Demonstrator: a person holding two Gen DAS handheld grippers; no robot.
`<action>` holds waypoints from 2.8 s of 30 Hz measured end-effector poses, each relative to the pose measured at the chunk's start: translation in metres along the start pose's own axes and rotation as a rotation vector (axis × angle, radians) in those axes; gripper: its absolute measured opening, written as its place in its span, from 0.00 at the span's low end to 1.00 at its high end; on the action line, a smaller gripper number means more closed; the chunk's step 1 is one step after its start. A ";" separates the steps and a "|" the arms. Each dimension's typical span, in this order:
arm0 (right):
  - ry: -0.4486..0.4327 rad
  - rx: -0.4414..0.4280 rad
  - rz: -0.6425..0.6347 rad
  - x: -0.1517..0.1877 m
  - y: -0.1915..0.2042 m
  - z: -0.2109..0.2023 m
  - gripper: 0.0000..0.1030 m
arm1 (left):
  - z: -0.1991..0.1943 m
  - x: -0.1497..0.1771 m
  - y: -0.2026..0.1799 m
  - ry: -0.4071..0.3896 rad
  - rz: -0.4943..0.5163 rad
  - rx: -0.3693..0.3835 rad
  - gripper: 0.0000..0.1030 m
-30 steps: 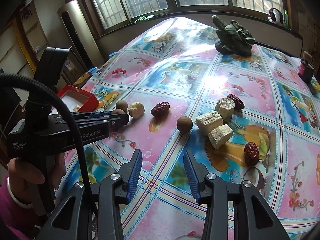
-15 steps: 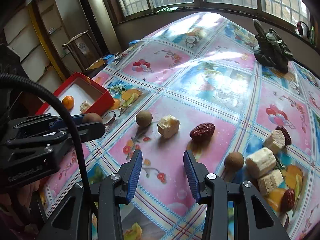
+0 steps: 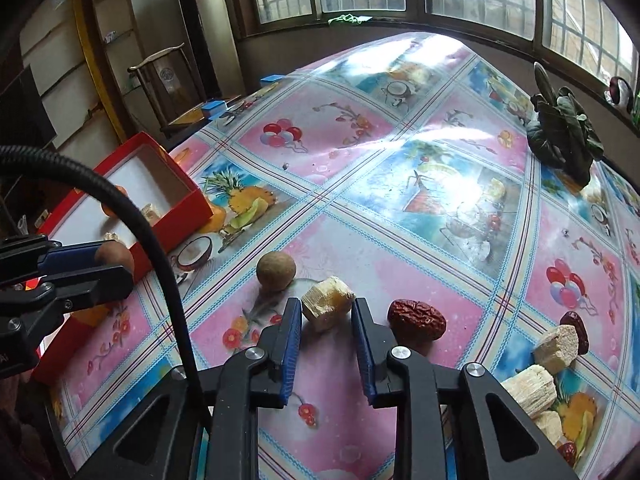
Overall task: Organize fruits
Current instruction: 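Hold the brown fruit in the left tool while the right grasps a white cube piece, then carry the brown fruit and white piece into the red tray and open both tools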
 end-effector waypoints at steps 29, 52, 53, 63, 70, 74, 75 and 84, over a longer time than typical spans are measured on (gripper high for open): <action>0.009 0.103 0.253 0.023 -0.038 -0.028 0.32 | -0.021 0.010 0.012 -0.027 -0.041 0.003 0.25; -0.042 0.044 0.117 0.015 0.010 -0.039 0.24 | -0.046 0.015 0.039 -0.068 -0.074 -0.036 0.25; -0.051 0.035 0.110 0.014 0.015 -0.043 0.24 | -0.050 0.016 0.042 -0.073 -0.077 -0.048 0.25; -0.077 -0.079 0.071 0.010 0.065 -0.059 0.24 | -0.087 0.035 0.085 -0.112 -0.138 -0.137 0.25; -0.088 -0.128 0.003 0.003 0.107 -0.065 0.24 | -0.100 0.051 0.111 -0.119 -0.174 -0.194 0.25; -0.079 -0.145 -0.038 0.002 0.128 -0.063 0.24 | -0.104 0.056 0.121 -0.135 -0.184 -0.228 0.25; -0.076 -0.149 -0.047 0.001 0.133 -0.063 0.24 | -0.103 0.057 0.124 -0.134 -0.190 -0.228 0.25; -0.060 -0.181 -0.121 -0.004 0.175 -0.056 0.24 | -0.094 0.059 0.141 -0.135 -0.214 -0.254 0.25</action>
Point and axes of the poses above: each gripper's, at about its wrist camera, not at the fingertips, and z roughly the way its jaws point, y to its left, x to its underside, the point moved 1 cm from there along z, roughly the way its jaws point, and after that the axes turned 11 degrees about x, right-handed, at the moved point
